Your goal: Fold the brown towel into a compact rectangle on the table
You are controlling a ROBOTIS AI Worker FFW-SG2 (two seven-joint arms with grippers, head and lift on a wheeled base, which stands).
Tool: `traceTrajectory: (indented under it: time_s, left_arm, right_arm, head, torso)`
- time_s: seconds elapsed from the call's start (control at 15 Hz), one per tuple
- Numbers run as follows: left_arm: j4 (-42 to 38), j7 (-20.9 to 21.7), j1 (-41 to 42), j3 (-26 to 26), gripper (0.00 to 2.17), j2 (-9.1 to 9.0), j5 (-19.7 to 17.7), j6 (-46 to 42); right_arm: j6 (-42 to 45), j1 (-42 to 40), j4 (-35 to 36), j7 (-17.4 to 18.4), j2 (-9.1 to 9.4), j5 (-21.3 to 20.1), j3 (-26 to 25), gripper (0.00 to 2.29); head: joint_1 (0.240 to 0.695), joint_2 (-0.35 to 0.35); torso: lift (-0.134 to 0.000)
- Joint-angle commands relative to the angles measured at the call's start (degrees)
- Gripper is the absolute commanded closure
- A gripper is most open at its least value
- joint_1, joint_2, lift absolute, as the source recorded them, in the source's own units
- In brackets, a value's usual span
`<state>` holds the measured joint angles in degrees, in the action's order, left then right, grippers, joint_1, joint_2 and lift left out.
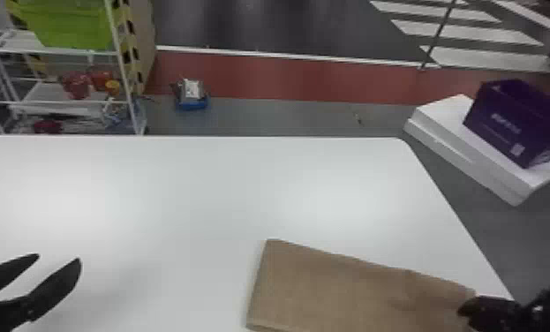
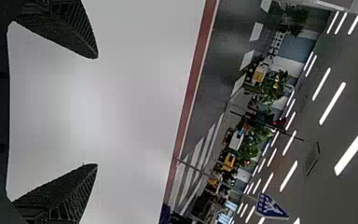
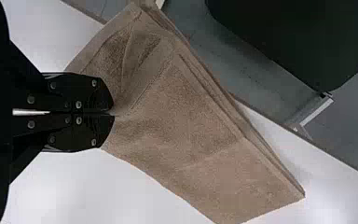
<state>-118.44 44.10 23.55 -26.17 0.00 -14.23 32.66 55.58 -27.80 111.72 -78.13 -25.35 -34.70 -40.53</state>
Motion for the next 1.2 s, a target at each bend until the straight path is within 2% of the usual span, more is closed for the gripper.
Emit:
traceTrajectory:
  time_s: [0.0,0.13,0.4,0.47,0.53,0.67,0.73,0.8,0.87,0.93,1.07,1.13]
  left_arm:
    - [0.4,-0.1,-0.1,0.1,0.05,-0.15,0.1,0.0]
    - [0.5,-0.1,-0.2,0.1,0.05,-0.15,0.3,0.0]
    - [0.8,-0.1,-0.2,0.1,0.05,-0.15,0.4,0.0]
    - [1.0,-0.1,-0.2,0.1,0.05,-0.15,0.4,-0.2]
    - [1.2,-0.1,-0.2,0.1,0.05,-0.15,0.4,-0.2]
    - [1.5,-0.2,-0.5,0.1,0.05,-0.15,0.4,-0.2]
    - [1.5,-0.1,-0.7,0.1,0.05,-0.15,0.4,-0.2]
    - [1.6,-0.1,-0.8,0.2,0.05,-0.15,0.4,-0.2]
    - [1.5,-0.1,-0.8,0.2,0.05,-0.15,0.4,-0.2]
    - [1.5,-0.1,-0.8,0.2,0.05,-0.15,0.4,-0.2]
    - [1.5,-0.1,-0.6,-0.2,0.05,-0.15,0.4,-0.2]
    - [1.8,-0.1,-0.6,-0.5,0.05,-0.15,0.3,-0.4]
  right_arm:
    - [-0.2,-0.5,-0.3,-0.2,0.13,-0.4,-0.3,1.13]
    - [-1.9,-1.8,0.6,-0.2,0.48,-0.5,-1.3,0.04]
    - [-2.3,-1.6,0.6,-0.2,0.57,2.0,-3.7,0.04]
    - [-3.0,-1.4,0.6,-0.2,0.57,3.5,-3.8,0.04]
    - [-7.6,-1.0,0.7,-0.2,0.83,7.1,-3.6,0.06]
    - [-22.0,0.7,2.6,-0.2,1.62,17.0,-2.2,0.07]
    - [-34.5,3.6,5.2,-0.2,3.47,19.9,-0.3,0.07]
    - [-56.1,5.4,9.4,-0.2,4.44,20.6,3.2,0.07]
    - [-73.7,7.1,13.3,-0.2,4.52,20.2,8.0,0.07]
    - [-78.2,9.1,14.4,-0.2,4.70,19.0,12.4,0.07]
    - [-83.1,12.4,15.4,-0.2,6.28,10.9,23.3,0.07]
    - [-84.0,13.3,15.6,-0.2,6.46,9.0,27.5,0.07]
  head:
    - [0.695,-0.159]
    - [0.695,-0.162]
    - [0.695,-0.183]
    - [0.695,-0.187]
    - [0.695,-0.190]
    - [0.695,-0.185]
    - [0.695,-0.177]
    - [0.695,-0.166]
    - [0.695,-0.153]
    - [0.695,-0.130]
    - [0.695,-0.089]
    - [0.695,-0.057]
  torso:
    - [-0.134]
    - [-0.134]
    - [-0.134]
    - [-0.134]
    - [-0.134]
    - [-0.134]
    - [-0.134]
    - [-0.134]
    - [-0.134]
    - [-0.134]
    - [-0.134]
    - [-0.134]
